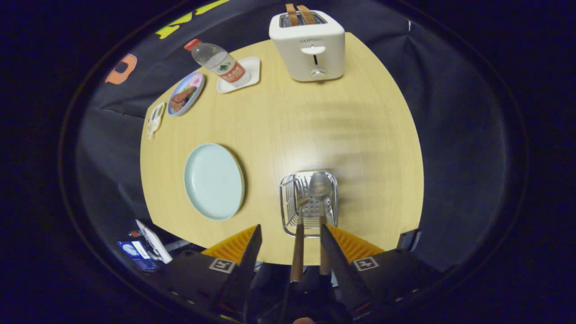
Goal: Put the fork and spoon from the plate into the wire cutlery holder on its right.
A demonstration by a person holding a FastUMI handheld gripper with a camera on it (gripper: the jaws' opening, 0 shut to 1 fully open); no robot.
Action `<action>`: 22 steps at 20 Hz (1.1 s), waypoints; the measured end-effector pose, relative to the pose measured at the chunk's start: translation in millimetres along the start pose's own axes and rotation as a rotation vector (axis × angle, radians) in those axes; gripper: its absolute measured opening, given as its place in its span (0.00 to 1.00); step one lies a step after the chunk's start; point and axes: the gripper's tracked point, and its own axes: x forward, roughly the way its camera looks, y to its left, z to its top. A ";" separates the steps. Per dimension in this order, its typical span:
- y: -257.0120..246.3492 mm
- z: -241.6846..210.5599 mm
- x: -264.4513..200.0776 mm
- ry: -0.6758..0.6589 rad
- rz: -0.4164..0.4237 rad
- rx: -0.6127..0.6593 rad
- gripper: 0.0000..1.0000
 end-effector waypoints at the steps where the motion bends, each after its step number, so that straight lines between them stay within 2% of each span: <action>1: 5.6 8.9 -5.5 -0.063 -0.002 -0.024 0.87; 4: 28.0 44.0 -32.9 -0.330 0.000 -0.109 0.97; 9: 76.2 75.2 -95.3 -0.729 -0.005 -0.172 0.97; 13: 111.8 72.0 -131.9 -0.907 0.003 -0.179 0.97; 15: 122.2 73.4 -154.5 -1.009 -0.025 -0.180 0.97; 22: 147.5 50.1 -188.9 -1.195 -0.068 -0.198 0.97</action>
